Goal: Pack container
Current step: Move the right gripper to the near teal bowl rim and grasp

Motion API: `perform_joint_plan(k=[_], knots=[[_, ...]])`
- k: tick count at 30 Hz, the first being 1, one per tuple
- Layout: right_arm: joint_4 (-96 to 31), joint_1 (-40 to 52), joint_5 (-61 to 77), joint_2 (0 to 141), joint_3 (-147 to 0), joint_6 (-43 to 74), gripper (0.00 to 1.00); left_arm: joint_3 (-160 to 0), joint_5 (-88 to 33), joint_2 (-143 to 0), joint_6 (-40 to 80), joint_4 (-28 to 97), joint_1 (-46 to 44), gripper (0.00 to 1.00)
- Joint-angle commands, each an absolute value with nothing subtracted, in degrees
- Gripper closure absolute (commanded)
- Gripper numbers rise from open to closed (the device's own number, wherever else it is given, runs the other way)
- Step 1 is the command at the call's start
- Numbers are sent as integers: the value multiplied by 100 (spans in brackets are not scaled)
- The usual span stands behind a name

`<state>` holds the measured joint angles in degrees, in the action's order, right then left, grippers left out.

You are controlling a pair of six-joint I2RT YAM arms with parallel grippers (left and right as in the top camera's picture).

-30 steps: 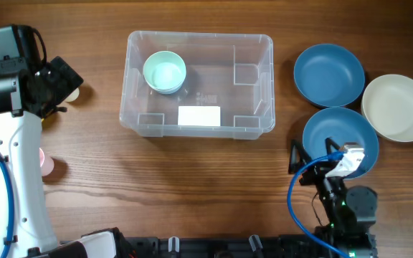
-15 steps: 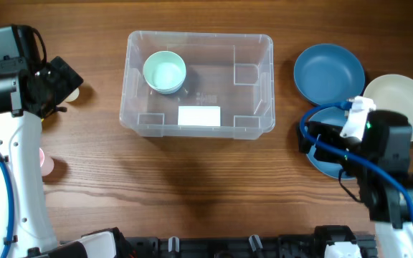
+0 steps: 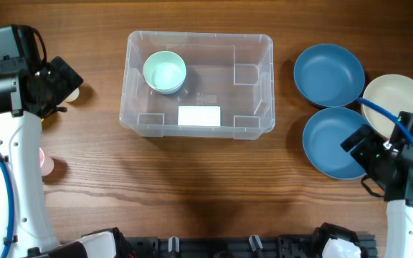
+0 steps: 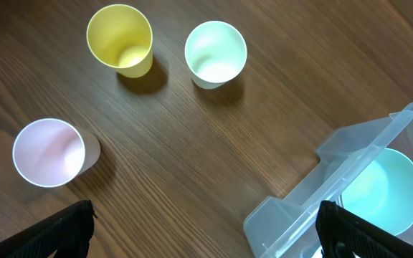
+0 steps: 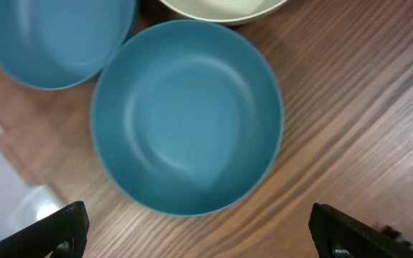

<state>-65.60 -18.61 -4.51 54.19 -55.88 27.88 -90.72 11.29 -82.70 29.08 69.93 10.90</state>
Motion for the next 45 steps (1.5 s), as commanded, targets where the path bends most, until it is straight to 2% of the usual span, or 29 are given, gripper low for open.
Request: perform_joint_plan(k=[1,7,11,18,23,29,31,34,38,40,42,45], knots=[[-6556,-1900,-16,5846,-5655,2106,0,-9131,1142,-8187,2965,6993,1116,0],[-6418,-1900,-187,6414,-5649,3426,0,-9131,1142,-8187,2965,6993,1116,0],[-6217,-1955,-731,6407,-5529,3765,0,-9131,1142,-8187,2965,6993,1116,0],[-5881,-2696,-897,6429,-4812,3765,0,-9131,1142,-8187,2965,6993,1116,0],[-5323,-3339,-497,6429,-4224,3411,0,-9131,1142,-8187,2967,6993,1116,0],[-4484,-3411,-242,6504,-3612,2934,2,-9131,1142,-8187,2965,6993,1116,0],[-4257,-3411,-209,6635,-3524,2862,10,-9131,1142,-8187,2965,6993,1116,0],[-4093,-3411,-10,6936,-3511,2847,31,-9131,1142,-8187,2965,6993,1116,0],[-3913,-3411,14,7496,-3511,2849,48,-9131,1142,-8187,2965,6993,1116,0],[-3822,-3411,62,7800,-3511,2840,77,-9131,1142,-8187,2965,6993,1116,0],[-3767,-3411,126,7942,-3511,2738,94,-9131,1142,-8187,2965,6993,1116,0],[-3734,-3411,158,7961,-3514,2497,96,-9131,1142,-8187,2965,6993,1116,0]])
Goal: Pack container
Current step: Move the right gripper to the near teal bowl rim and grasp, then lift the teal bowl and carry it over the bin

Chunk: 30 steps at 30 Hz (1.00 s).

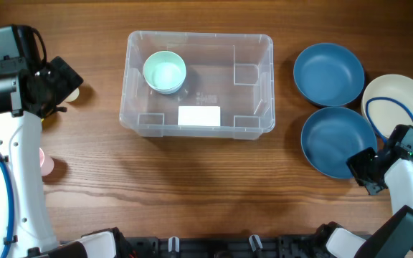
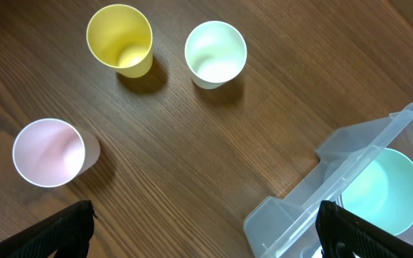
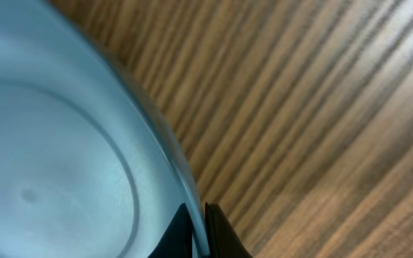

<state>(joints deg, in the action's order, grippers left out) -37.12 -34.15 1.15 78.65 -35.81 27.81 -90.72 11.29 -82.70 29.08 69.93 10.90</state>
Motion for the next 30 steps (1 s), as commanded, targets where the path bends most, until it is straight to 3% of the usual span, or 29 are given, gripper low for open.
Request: perform_joint_plan(k=[1,9,18,25,30], knots=[[-3743,-3411,161,7961,-3514,2436,96,-9131,1142,-8187,2965,6993,1116,0],[-4171,-3411,222,7666,-3675,2397,96,-9131,1142,-8187,2965,6993,1116,0],[-5063,-3409,836,5841,-4399,2193,96,-9131,1142,-8187,2965,6993,1116,0],[-5247,-3352,2403,4856,-5426,878,96,-9131,1142,-8187,2965,6993,1116,0],[-5181,-2580,2707,4930,-6263,287,96,-9131,1142,-8187,2965,6993,1116,0]])
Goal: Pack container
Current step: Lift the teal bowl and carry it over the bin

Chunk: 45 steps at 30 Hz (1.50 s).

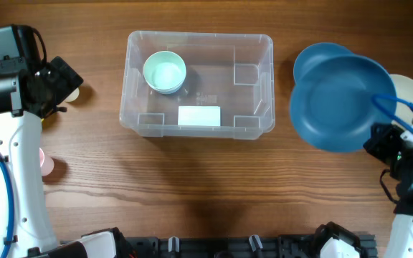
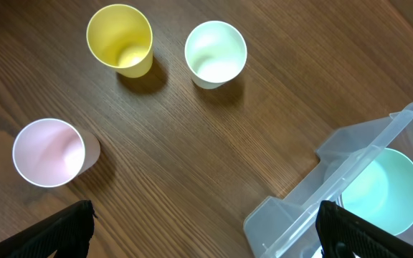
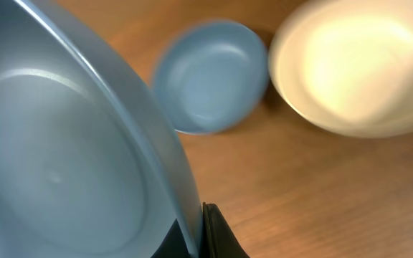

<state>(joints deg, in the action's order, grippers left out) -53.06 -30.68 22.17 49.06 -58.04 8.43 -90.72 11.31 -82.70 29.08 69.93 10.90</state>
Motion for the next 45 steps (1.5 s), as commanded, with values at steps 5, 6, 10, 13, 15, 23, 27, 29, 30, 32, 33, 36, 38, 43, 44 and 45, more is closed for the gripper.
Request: perform_joint_plan(k=[5,6,10,13,15,23,27,29,30,32,33,36,38,43,44,45], knots=[[-4746,-1090,2543,5533,-6794,670,96,-9131,1142,-8187,2965,6993,1116,0],[-4635,-685,2379,5767,-6884,790,96,-9131,1142,-8187,2965,6993,1116,0],[-4412,683,1155,6801,-7196,969,96,-9131,1142,-8187,2965,6993,1116,0],[-4414,1542,198,7902,-7708,1070,96,-9131,1142,-8187,2965,6993,1116,0],[-4414,1802,-244,8506,-8027,1166,96,-9131,1142,-8187,2965,6993,1116,0],[-4195,2003,-259,9933,-8735,1059,96,-9131,1142,-8187,2965,6993,1116,0],[-4088,2053,-257,10412,-8735,1057,96,-9131,1142,-8187,2965,6993,1116,0],[-4023,2075,-259,10610,-8735,1057,96,-9131,1142,-8187,2965,6993,1116,0],[-3977,2075,-257,10700,-8735,1055,96,-9131,1142,-8187,2965,6993,1116,0],[-3850,2078,-259,10820,-8735,1055,96,-9131,1142,-8187,2965,6993,1116,0],[-3791,2078,-257,10840,-8735,1055,96,-9131,1142,-8187,2965,6993,1116,0],[-3682,2078,-259,10855,-8731,1063,96,-9131,1142,-8187,2965,6993,1116,0],[-3667,2078,-318,10855,-8733,1063,96,-9131,1142,-8187,2965,6993,1116,0],[-3745,2078,-322,10855,-8731,1055,75,-9131,1142,-8187,2967,6993,1116,0],[-3767,2078,-322,10855,-8733,1066,71,-9131,1142,-8187,2965,6993,1116,0],[-3795,2078,-322,10855,-8731,1068,69,-9131,1142,-8187,2965,6993,1116,0]])
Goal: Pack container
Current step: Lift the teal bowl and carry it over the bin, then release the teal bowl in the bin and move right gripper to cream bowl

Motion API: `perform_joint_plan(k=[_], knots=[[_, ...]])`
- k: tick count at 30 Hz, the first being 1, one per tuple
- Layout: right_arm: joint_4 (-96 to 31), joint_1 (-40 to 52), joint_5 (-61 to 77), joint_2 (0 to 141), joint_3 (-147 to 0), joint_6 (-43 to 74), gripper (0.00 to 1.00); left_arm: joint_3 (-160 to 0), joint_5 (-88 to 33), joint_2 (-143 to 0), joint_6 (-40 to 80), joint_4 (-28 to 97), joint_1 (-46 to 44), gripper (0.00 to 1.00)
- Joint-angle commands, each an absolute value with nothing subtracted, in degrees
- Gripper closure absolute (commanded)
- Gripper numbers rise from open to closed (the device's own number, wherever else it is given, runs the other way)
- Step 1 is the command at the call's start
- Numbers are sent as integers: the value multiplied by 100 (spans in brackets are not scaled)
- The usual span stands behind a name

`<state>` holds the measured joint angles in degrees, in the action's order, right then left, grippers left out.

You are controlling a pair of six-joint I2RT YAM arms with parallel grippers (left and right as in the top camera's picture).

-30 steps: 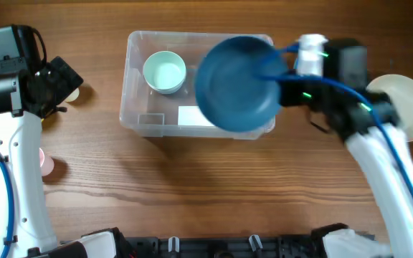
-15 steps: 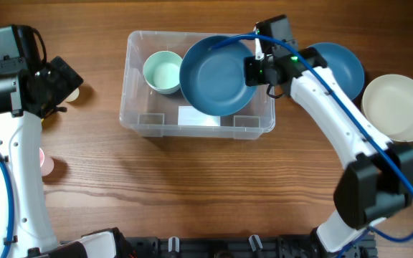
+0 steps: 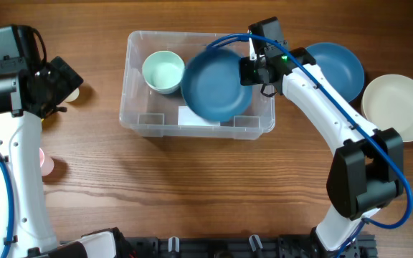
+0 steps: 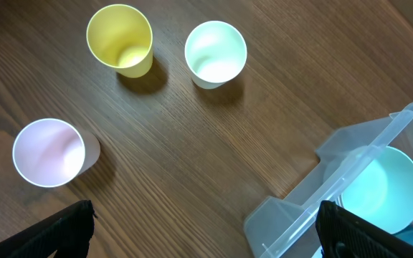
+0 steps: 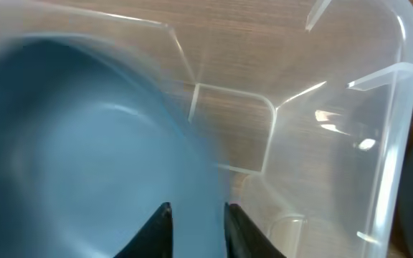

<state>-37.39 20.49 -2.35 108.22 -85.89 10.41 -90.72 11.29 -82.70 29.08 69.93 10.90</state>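
A clear plastic container (image 3: pixel 138 118) stands at the table's far middle. Inside it sit a mint bowl (image 3: pixel 163 72) at the left and a blue bowl (image 3: pixel 216 86) to its right, blurred in the right wrist view (image 5: pixel 84 158). My right gripper (image 3: pixel 248 72) hovers at that bowl's right rim. Its jaws (image 5: pixel 197 209) stand slightly apart, open, with the rim between them. My left gripper (image 4: pixel 205 240) is open above bare wood beside the container's left corner (image 4: pixel 335 179), holding nothing.
A second blue bowl (image 3: pixel 335 68) and a cream bowl (image 3: pixel 399 106) rest right of the container. Left of it stand a yellow cup (image 4: pixel 119 39), a mint cup (image 4: pixel 215 54) and a pink cup (image 4: pixel 49 152). The left arm (image 3: pixel 9 165) runs down the table's left edge.
The right gripper held the blue bowl raised to the right of the container. Now the bowl is inside the container beside the mint bowl, and the jaws have parted. The left arm is unmoved.
First the right gripper hung open over the nearer blue bowl on the table. Then it was shut on that bowl's rim. Then the bowl was lifted right of the container, and now it lies inside. The left arm stayed put throughout.
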Motion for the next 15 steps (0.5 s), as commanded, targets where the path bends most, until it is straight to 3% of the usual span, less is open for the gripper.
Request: perform_joint_plan(k=[1,9,13,15], knots=[[-3806,2078,-320,10855,-8733,1068,67,-9131,1142,-8187,2965,6993,1116,0],[-4005,2078,-320,10385,-8750,1267,63,-9131,1142,-8187,2965,6993,1116,0],[-4550,1885,-836,9421,-8755,1817,62,-9131,1142,-8187,2965,6993,1116,0],[-5050,1568,-1232,8910,-8755,2388,49,-9131,1142,-8187,2965,6993,1116,0]])
